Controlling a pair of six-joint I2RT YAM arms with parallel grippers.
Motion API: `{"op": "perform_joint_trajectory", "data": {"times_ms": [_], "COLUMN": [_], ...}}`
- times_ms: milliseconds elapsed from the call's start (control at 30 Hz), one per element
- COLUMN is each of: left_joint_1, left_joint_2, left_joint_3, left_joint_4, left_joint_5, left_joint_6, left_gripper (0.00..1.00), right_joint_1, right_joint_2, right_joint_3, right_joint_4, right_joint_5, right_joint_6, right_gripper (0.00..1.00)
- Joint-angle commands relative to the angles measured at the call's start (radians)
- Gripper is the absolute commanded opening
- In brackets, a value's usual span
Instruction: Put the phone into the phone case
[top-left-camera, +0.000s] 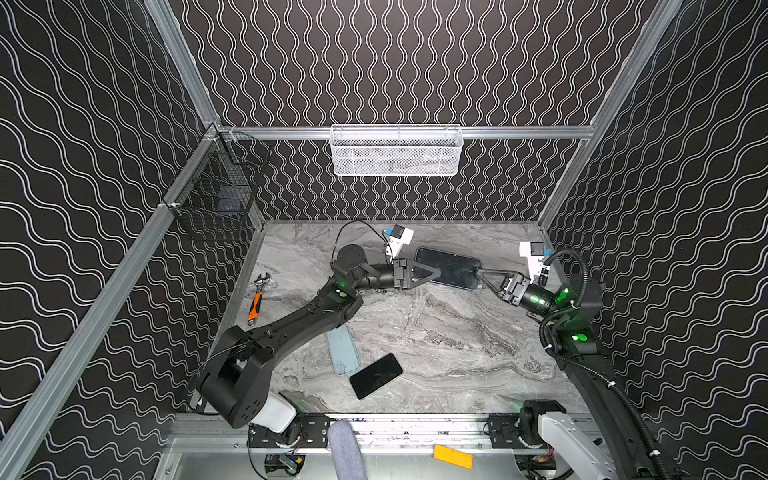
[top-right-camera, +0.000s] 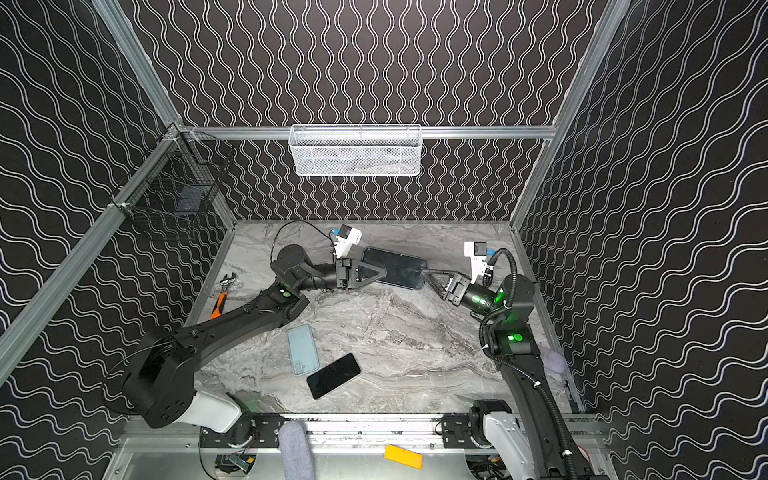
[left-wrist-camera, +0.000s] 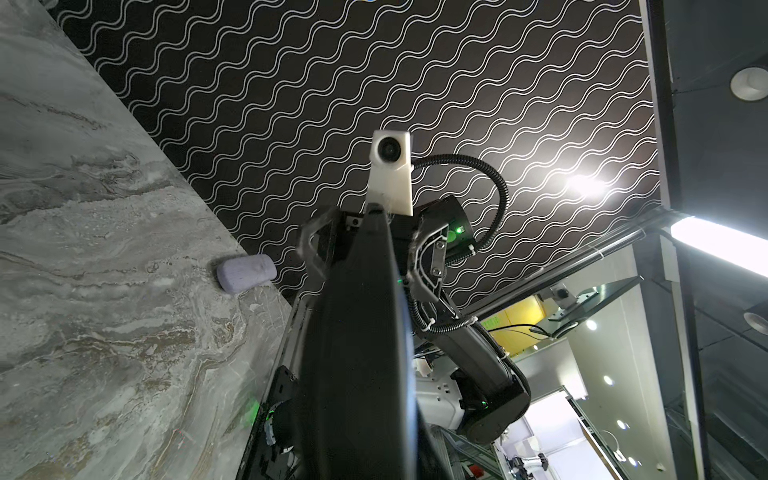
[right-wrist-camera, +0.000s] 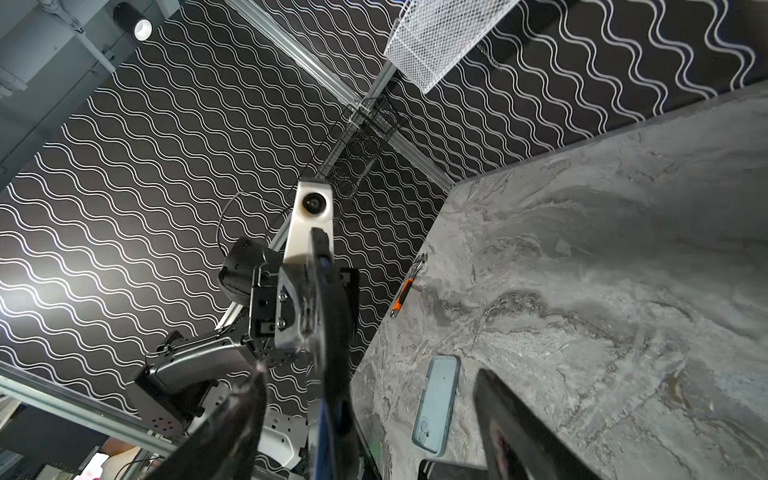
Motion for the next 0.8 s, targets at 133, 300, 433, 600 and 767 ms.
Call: {"op": "perform_joint_trajectory", "data": {"times_ms": [133, 300, 433, 600, 767], "left_joint_1": [0.001, 0.001, 0.001, 0.002, 0.002], "left_joint_2": [-0.004, 0.012, 0.005, -0.003, -0.002], "left_joint_3": [0.038, 0.035, 0.027, 0.026, 0.034], "left_joint_4": [-0.072, -0.038, -0.044, -0.068, -0.082], "left_joint_5": [-0.05, -0.049, -0.054, -0.058, -0.053], "left_joint_6": [0.093, 0.065, 0.068, 0.083, 0.101], "left_gripper": [0.0, 0.0, 0.0, 0.0, 0.0], "right_joint_1": [0.013, 0.043, 0.067, 0.078, 0.079], "right_joint_2": [0.01, 0.045, 0.076, 0.084, 0.083], "right_joint_3": [-0.045, -0.062, -0.052, -0.041, -0.044], "right_joint_4": [0.189, 0.32, 0.37, 0.35, 0.332], "right_joint_5": [-0.097, -0.094, -0.087, -0.069, -0.054], "right_joint_6": [0.113, 0.191, 0.21, 0.201, 0.212], "right_gripper": [0.72, 0.54, 0.38, 0.26, 0.15]}}
